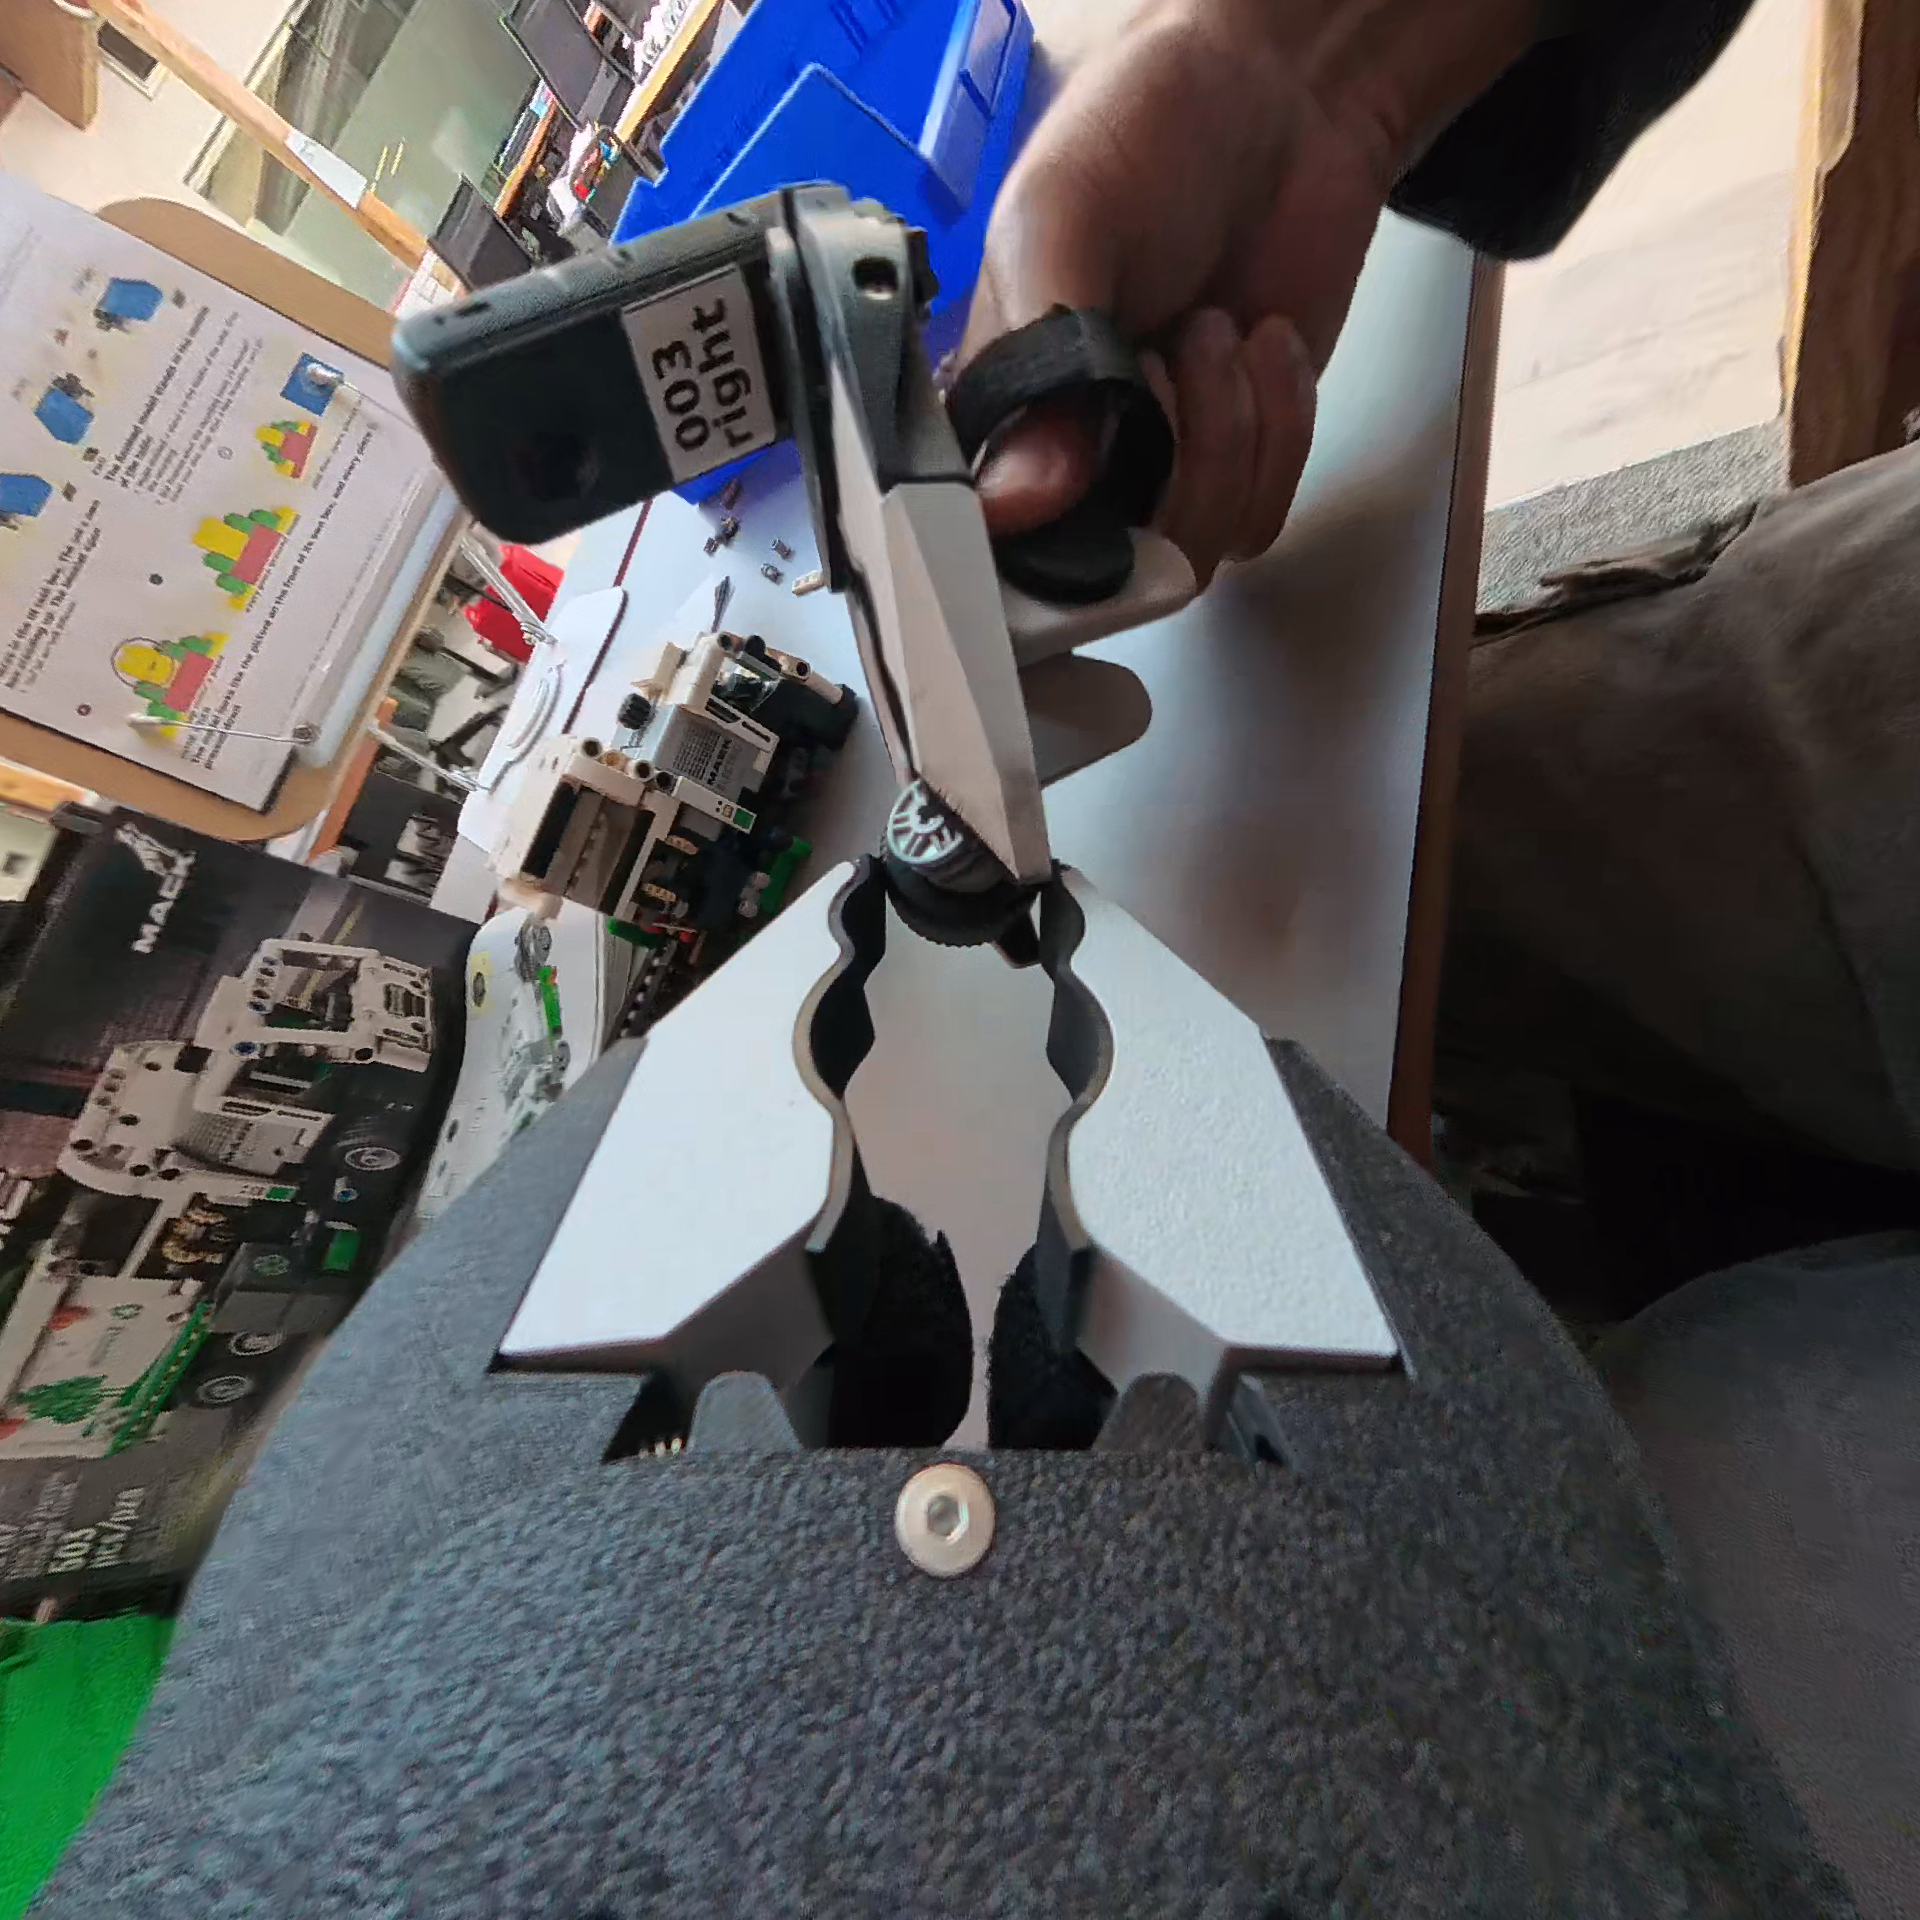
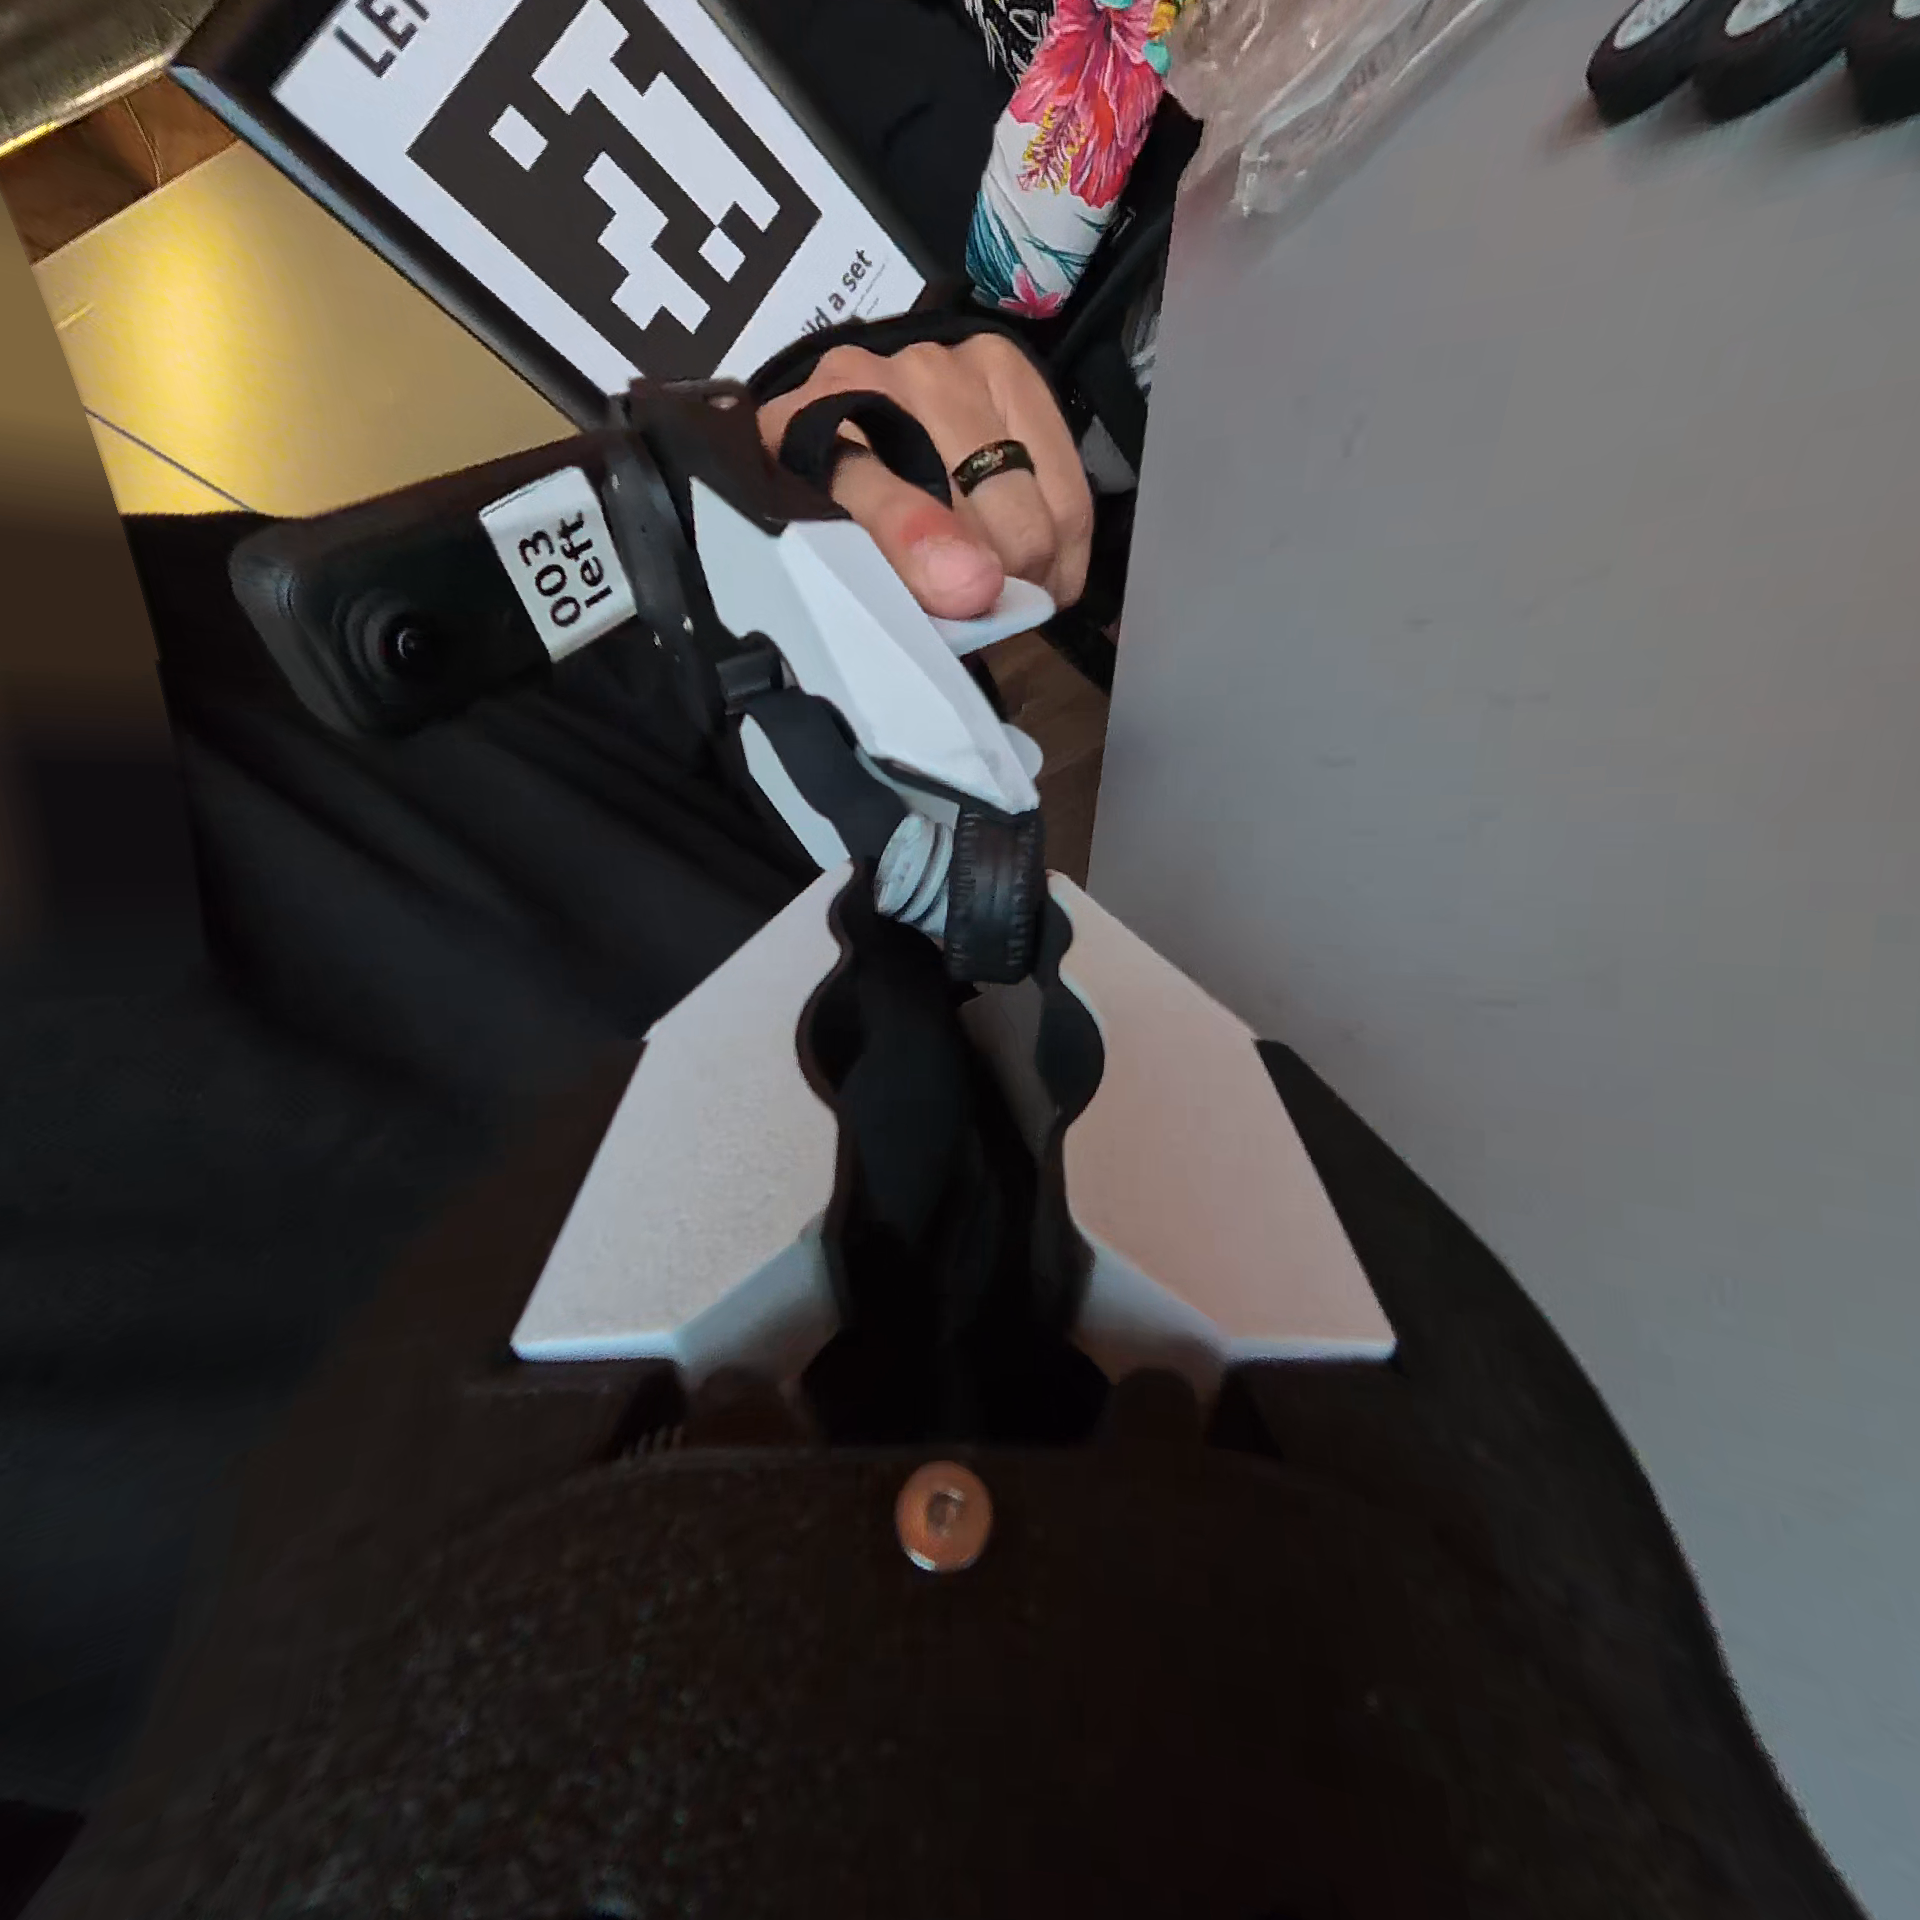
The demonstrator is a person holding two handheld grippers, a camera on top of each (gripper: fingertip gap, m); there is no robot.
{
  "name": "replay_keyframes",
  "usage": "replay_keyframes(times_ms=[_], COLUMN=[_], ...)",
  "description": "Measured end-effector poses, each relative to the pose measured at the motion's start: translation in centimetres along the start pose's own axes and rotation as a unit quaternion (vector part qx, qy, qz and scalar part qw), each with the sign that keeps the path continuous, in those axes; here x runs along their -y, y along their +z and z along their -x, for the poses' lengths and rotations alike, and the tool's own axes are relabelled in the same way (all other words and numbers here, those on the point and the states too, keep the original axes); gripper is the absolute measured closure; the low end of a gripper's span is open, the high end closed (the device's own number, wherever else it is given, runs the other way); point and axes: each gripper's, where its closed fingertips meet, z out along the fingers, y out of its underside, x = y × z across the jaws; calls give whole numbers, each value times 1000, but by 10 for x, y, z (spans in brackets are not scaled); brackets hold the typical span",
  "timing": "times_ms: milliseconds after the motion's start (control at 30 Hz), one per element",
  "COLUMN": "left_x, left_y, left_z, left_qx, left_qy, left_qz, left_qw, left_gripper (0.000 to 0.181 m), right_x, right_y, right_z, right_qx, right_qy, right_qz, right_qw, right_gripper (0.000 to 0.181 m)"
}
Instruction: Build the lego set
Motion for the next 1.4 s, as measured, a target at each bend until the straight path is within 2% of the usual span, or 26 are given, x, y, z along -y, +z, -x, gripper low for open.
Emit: replay_keyframes(times_ms=[33,100,167,233,267,367,433,533,567,600,667,800,967,1033,1100,1200,1300,1400], left_x=[3,11,18,25,29,21,23,23,23,26,28,29,35,29,27,34,40,39], left_y=[-3,-9,-13,-17,-18,-12,-15,-16,-16,-17,-18,-15,-13,-14,-21,-30,-31,-31], left_z=[2,4,4,4,4,3,4,3,4,2,1,0,8,15,18,8,7,8], left_qx=[-5,-33,-82,-112,-110,-80,-81,-77,-74,-77,-80,-79,-64,-40,-28,-81,-145,-158], left_qy=[-22,-102,-193,-239,-238,-193,-194,-170,-166,-167,-168,-175,-236,-302,-372,-462,-516,-527], left_qz=[-10,-40,-74,-114,-128,-104,-115,-118,-119,-125,-128,-117,-126,-110,-123,-179,-233,-252], left_qw=[1000,993,975,958,957,972,971,975,976,975,974,974,961,946,920,865,812,796], left_gripper=[153,149,143,145,146,150,150,151,151,151,151,150,151,153,152,159,157,164], right_x=[4,10,14,17,17,17,18,21,21,19,19,16,26,35,37,41,43,43], right_y=[0,0,1,3,4,6,5,4,5,6,7,7,2,-6,-11,-10,-5,-5], right_z=[4,13,22,29,33,28,34,40,38,38,41,38,40,32,33,35,38,39], right_qx=[5,20,33,48,65,82,113,149,142,137,142,84,44,-1,-24,-53,-10,9], right_qy=[-12,-31,-59,-64,-58,-2,25,67,70,61,62,0,-55,-85,-118,-168,-138,-124], right_qz=[-13,-39,-60,-82,-90,-111,-119,-126,-125,-118,-111,-94,-130,-159,-172,-209,-248,-264], right_qw=[1000,999,996,993,992,990,986,979,979,982,982,992,989,984,978,962,959,956], right_gripper=[154,155,155,155,155,154,152,137,144,151,152,155,155,155,155,155,154,153])
